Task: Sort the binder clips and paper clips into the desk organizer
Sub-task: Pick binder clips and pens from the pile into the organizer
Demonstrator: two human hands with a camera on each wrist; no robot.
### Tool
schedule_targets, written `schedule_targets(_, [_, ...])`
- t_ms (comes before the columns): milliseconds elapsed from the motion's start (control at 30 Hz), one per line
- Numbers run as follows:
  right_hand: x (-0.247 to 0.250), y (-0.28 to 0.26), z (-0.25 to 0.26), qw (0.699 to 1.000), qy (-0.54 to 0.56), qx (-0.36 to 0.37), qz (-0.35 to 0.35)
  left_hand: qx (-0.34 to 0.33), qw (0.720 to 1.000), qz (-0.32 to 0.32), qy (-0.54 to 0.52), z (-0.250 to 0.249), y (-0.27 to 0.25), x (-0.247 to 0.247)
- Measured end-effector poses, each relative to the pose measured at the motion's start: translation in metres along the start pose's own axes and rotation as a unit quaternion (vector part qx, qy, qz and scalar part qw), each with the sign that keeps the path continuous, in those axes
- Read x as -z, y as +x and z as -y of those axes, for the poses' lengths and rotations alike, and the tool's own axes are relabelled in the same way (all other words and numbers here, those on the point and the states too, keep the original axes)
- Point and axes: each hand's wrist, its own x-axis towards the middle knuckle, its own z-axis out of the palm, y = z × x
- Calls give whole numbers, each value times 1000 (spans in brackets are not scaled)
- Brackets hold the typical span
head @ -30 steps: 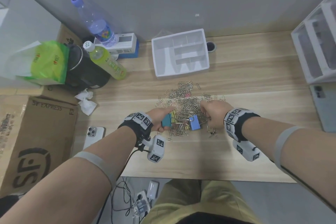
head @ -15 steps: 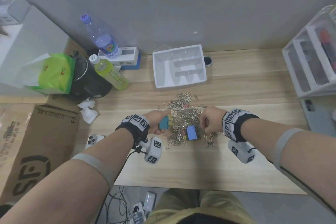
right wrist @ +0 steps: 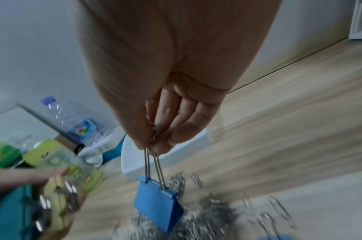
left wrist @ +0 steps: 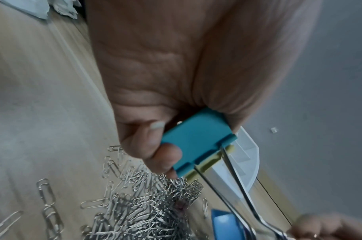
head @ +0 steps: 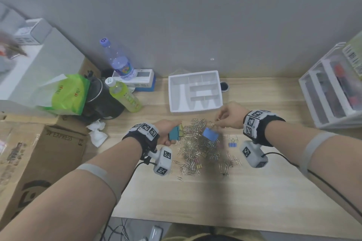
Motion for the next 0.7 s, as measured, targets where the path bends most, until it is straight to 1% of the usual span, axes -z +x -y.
schedule_targets(67, [12, 10, 9, 999, 43, 7, -31, -4, 1000, -11, -7, -6, 6, 4])
schedule_targets(200, [34, 34, 22, 990, 53, 15, -127, -4, 1000, -14, -21, -23, 17, 10])
schedule_targets(333, [46, 57, 29, 983, 54, 6, -178, -4, 999, -8, -34, -40, 27, 17])
schedule_targets(467, [49, 80, 30, 981, 38, -7, -191, 1, 998, 17, -65, -54, 45, 25])
schedule_targets(567, [48, 98, 24, 980, 29, -17, -194, 8, 997, 25, -75, -64, 58, 28])
schedule_targets(700, [41, 119, 14, 987, -6, -17, -158, 18, 997, 23, -77, -75, 71, 25])
